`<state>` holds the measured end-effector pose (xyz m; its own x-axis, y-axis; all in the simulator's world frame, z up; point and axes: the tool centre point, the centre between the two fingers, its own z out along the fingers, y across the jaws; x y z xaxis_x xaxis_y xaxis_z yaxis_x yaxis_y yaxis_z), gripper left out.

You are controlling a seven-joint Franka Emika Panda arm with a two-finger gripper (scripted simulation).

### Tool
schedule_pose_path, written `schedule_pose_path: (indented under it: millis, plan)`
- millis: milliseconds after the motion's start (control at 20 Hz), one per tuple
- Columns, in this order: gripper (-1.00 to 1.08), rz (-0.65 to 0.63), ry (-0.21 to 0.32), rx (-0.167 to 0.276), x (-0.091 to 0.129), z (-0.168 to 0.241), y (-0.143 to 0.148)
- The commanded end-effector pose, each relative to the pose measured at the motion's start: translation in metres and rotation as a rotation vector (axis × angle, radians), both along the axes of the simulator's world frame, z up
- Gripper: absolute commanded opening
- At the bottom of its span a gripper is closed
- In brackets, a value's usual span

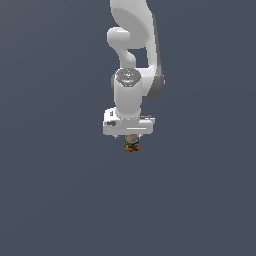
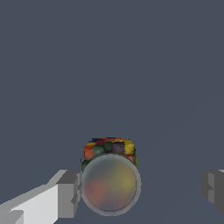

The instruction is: Pick up the object and move it to a goal position.

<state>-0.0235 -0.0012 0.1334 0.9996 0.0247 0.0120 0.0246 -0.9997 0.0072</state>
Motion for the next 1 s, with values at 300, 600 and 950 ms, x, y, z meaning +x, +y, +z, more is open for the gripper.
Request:
schedule_pose_path:
  millis: [300, 600, 950]
  plan:
    - [1.0, 0.054, 0.011, 0.006, -0.027, -0.023, 0.018]
    - [1.0, 0.058, 0.013, 0.006, -0.029, -0.025, 0.02]
    - [1.0, 0.059, 0.013, 0.006, -0.031, -0.046, 0.02]
